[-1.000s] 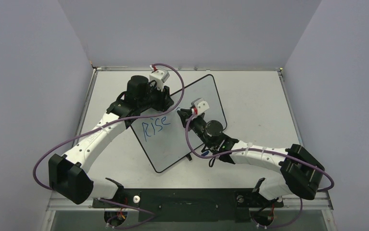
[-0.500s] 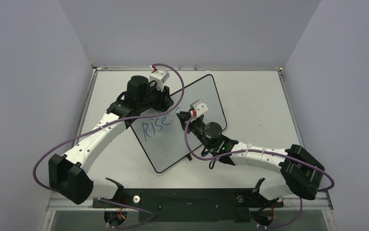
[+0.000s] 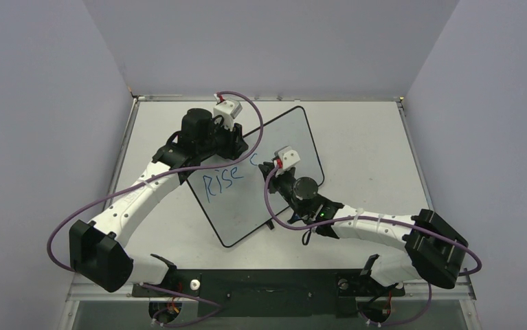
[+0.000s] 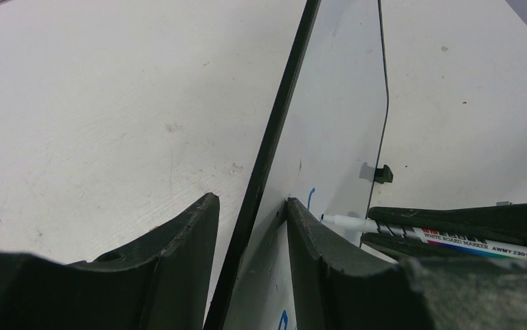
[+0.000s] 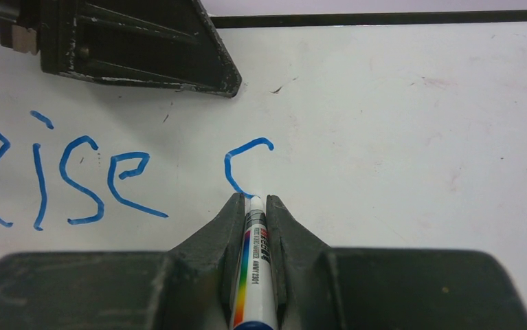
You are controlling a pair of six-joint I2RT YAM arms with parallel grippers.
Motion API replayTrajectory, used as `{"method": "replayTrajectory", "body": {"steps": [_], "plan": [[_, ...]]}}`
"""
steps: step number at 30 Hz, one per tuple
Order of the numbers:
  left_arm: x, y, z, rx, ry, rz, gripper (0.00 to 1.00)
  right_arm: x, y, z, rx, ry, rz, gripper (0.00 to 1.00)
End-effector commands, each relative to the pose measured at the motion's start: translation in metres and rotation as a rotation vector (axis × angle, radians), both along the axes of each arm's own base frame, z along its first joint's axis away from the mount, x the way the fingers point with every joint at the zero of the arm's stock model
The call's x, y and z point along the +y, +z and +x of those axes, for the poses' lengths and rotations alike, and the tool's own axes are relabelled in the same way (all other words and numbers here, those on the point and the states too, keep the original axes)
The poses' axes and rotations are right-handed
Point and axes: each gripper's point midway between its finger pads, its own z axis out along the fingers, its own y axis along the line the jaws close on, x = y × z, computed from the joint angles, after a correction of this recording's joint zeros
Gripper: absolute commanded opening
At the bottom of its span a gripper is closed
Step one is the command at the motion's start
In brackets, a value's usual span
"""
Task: Write a sentence on the whiteboard
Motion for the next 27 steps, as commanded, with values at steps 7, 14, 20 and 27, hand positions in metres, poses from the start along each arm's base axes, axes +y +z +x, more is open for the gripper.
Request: {"method": "replayTrajectory", "body": {"steps": [7, 14, 20, 27], "plan": [[-0.004, 0.046, 0.002, -0.148, -0.020, -0.058, 0.00, -0.008, 0.031, 0.016, -0.056, -0.078, 0.028, 0.00], [-0.005, 0.046, 0.002, -0.147, -0.024, -0.060, 0.00, -0.003, 0.044, 0.025, -0.078, -0.091, 0.034, 0.00], [-0.005, 0.047, 0.001, -0.150, -0.024, -0.061, 0.00, 0.003, 0.049, 0.027, -0.082, -0.085, 0.039, 0.00], [-0.005, 0.047, 0.001, -0.151, -0.021, -0.059, 0.00, 0.001, 0.038, 0.026, -0.064, -0.087, 0.025, 0.00]]}}
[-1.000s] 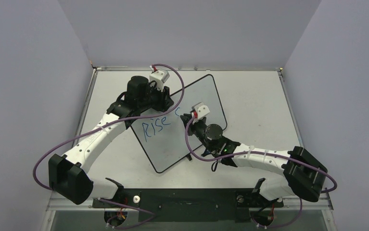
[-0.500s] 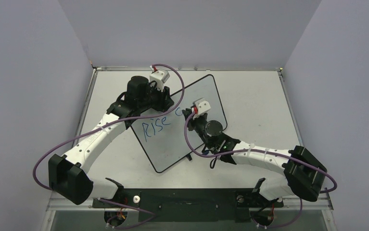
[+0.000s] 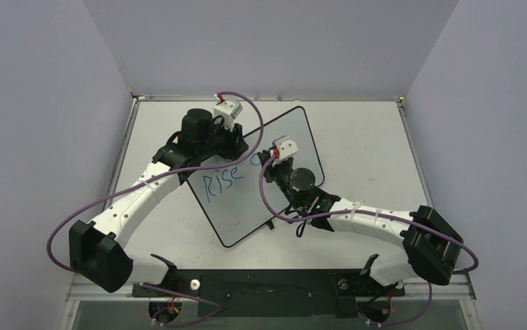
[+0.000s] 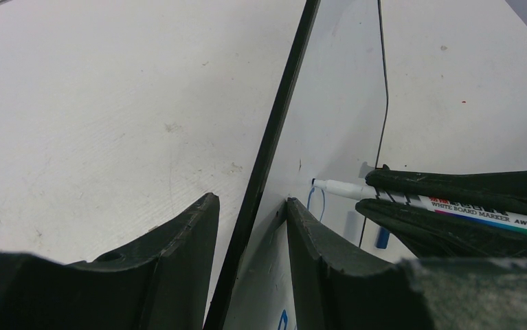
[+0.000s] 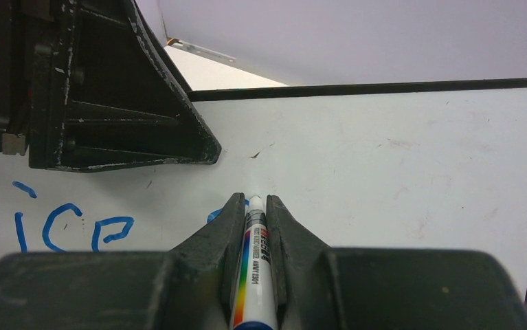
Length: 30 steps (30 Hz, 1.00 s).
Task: Write a sentence on the whiteboard
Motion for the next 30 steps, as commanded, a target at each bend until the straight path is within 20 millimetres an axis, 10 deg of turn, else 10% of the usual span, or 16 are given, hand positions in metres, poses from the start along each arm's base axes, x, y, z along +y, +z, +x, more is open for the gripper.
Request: {"method": "replayTrajectory", "body": {"steps": [1, 21, 30], "plan": [[-0.003, 0.048, 0.002, -0.152, -0.017, -0.060, 0.00, -0.003, 0.005, 0.003, -0.008, -0.017, 0.020, 0.00], [-0.002, 0.049, 0.002, -0.158, -0.013, -0.060, 0.00, -0.031, -0.022, -0.008, 0.039, -0.068, 0.006, 0.00], [-0.003, 0.051, 0.001, -0.161, -0.019, -0.064, 0.00, -0.036, 0.018, -0.013, -0.026, -0.065, 0.058, 0.00]]}}
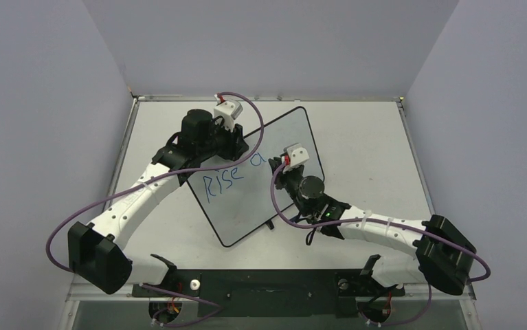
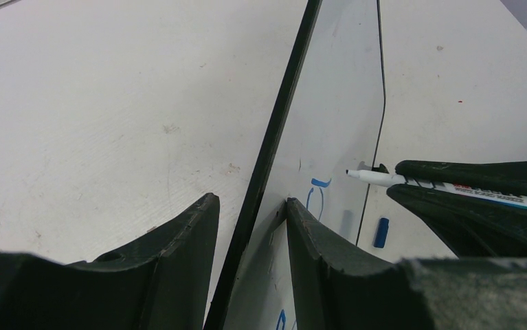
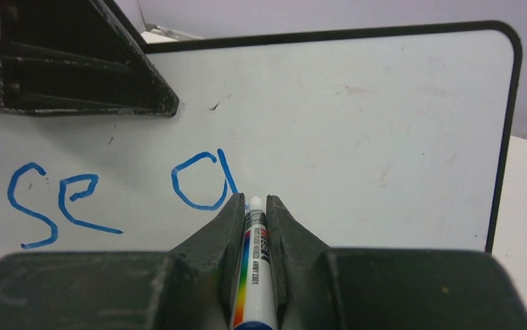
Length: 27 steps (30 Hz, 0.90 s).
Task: Write a sentence on the whiteboard
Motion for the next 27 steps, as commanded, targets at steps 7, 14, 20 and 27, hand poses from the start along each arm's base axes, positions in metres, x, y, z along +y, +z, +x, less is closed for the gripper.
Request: {"method": "replayTrajectory", "body": {"steps": [7, 14, 20, 27], "plan": [[-0.004, 0.049, 0.001, -0.156, -0.023, -0.067, 0.00, 0.001, 0.073, 0.005, -0.111, -0.016, 0.095, 0.00], [-0.002, 0.052, 0.001, -0.164, -0.015, -0.063, 0.00, 0.011, 0.081, 0.015, -0.116, -0.019, 0.099, 0.00], [-0.002, 0.053, 0.000, -0.170, -0.019, -0.067, 0.00, 0.019, 0.088, 0.021, -0.113, -0.022, 0.096, 0.00], [-0.003, 0.057, -0.002, -0.175, -0.030, -0.081, 0.00, 0.024, 0.081, 0.024, -0.097, -0.022, 0.083, 0.00]]}}
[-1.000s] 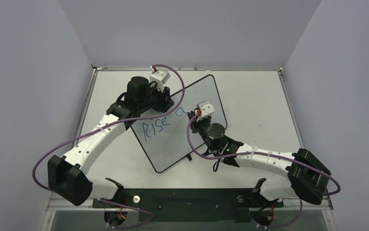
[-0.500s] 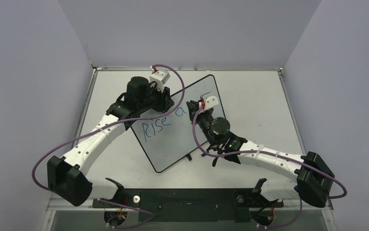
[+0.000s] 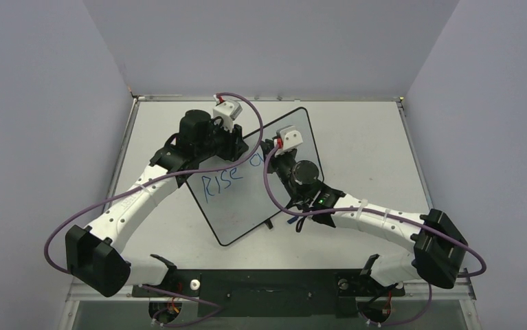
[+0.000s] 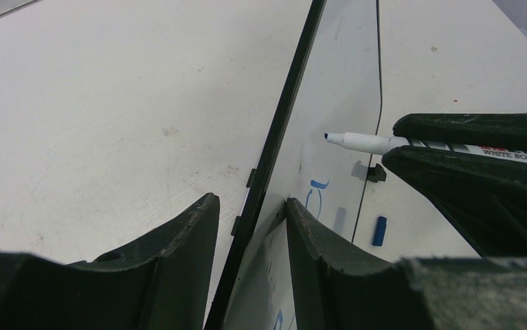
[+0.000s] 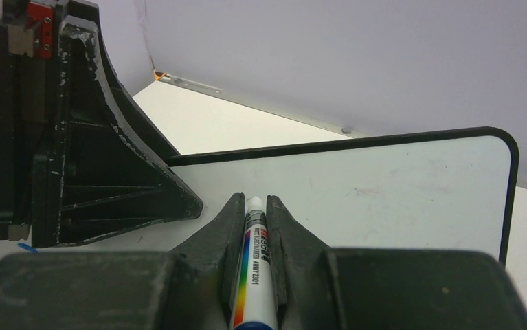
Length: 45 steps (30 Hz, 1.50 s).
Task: Write a sentence on the whiteboard
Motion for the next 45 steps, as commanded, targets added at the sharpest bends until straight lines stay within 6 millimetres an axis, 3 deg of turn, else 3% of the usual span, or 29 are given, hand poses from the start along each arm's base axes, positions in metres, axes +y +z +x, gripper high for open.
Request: {"method": "replayTrajectory", "body": {"steps": [1, 17, 28, 32, 39, 45], "plan": [[-0.004, 0.052, 0.001, -0.159, -0.022, -0.080, 0.00, 0.004, 0.018, 0.007, -0.022, -0.012, 0.029, 0.00], [-0.004, 0.055, -0.001, -0.164, -0.028, -0.088, 0.00, -0.001, -0.009, 0.004, 0.017, -0.025, -0.015, 0.00], [-0.006, 0.052, 0.000, -0.159, -0.029, -0.087, 0.00, -0.010, -0.063, -0.024, 0.091, -0.009, -0.094, 0.00], [-0.006, 0.051, 0.001, -0.155, -0.030, -0.087, 0.00, -0.011, -0.073, -0.032, 0.103, -0.006, -0.112, 0.00], [-0.005, 0.051, 0.001, -0.158, -0.025, -0.083, 0.00, -0.011, -0.058, -0.036, 0.077, -0.011, -0.111, 0.00], [-0.005, 0.051, 0.001, -0.158, -0.025, -0.082, 0.00, -0.018, -0.028, -0.038, 0.033, -0.029, -0.073, 0.00]]}}
